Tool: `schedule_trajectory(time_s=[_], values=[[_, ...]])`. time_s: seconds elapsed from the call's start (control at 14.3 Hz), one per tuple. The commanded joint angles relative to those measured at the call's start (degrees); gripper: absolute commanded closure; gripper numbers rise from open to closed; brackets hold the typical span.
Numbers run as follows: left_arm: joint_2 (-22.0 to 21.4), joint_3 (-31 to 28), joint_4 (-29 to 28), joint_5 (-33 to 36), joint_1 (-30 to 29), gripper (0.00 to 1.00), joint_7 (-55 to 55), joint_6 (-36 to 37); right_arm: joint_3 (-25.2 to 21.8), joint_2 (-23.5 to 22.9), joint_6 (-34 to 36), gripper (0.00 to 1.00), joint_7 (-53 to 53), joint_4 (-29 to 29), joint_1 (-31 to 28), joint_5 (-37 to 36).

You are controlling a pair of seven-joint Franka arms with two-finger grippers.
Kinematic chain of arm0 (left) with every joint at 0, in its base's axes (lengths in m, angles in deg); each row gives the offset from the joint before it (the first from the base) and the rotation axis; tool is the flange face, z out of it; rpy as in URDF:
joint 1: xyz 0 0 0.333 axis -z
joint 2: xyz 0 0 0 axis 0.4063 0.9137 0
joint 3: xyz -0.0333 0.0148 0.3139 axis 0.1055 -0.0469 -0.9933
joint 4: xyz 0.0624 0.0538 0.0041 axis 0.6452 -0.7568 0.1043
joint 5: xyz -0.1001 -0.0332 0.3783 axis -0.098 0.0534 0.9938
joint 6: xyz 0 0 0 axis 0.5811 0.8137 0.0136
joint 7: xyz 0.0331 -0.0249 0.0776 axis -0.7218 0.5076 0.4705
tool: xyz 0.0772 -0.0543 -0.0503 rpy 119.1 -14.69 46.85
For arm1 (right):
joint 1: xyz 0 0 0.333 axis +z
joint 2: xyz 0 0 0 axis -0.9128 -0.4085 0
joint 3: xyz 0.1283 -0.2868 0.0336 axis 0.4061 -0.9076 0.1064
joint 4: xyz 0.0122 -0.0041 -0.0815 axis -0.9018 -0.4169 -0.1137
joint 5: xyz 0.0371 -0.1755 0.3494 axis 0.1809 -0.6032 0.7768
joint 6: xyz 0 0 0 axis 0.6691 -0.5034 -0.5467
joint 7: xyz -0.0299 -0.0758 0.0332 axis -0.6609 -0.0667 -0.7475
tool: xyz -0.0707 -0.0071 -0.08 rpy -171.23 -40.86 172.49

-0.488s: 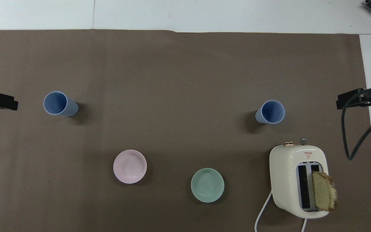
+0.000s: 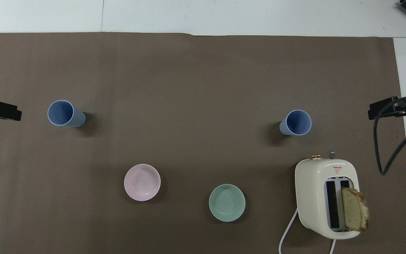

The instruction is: Stack blue cups with both arms

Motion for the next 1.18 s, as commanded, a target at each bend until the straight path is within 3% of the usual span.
schedule_trajectory(time_s=[0.0,1.12], values=[[-0.85,-0.25,-0.36,-0.52,0.48,0.00,0.51,0.26,0.07,0.28,-0.03,0.00,0.77,0.09,-0.30,0.82],[-0.94,-0.42,-0.36,-0.52,-0.31,0.00,0.51,0.96,0.07,0.28,-0.03,0.00,0.77,0.09,-0.30,0.82]])
